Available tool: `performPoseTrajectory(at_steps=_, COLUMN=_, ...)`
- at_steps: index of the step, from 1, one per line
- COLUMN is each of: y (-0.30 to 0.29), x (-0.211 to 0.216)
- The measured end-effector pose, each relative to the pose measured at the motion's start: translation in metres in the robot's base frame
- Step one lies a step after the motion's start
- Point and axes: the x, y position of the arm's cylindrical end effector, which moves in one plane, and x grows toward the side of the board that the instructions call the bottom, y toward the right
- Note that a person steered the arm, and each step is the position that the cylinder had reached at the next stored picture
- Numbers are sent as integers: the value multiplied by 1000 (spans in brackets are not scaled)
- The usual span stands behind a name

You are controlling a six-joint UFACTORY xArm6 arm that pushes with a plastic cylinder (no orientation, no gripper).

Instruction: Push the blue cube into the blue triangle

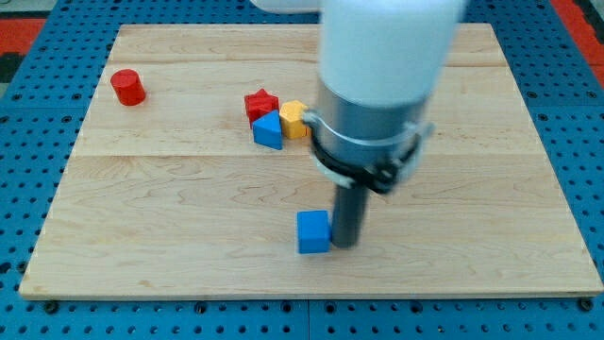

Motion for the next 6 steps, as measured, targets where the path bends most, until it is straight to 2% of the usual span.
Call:
performPoseTrajectory(at_steps=1, y=-30, x=23)
performPoseTrajectory(at_steps=2, y=-9, x=54)
performPoseTrajectory(at_steps=3, y=-77, x=35)
performPoseTrajectory(at_steps=4, y=-97, x=-14)
performPoseTrajectory(at_steps=5, y=-97, x=-63)
performPoseTrajectory(at_steps=6, y=-59, x=-70)
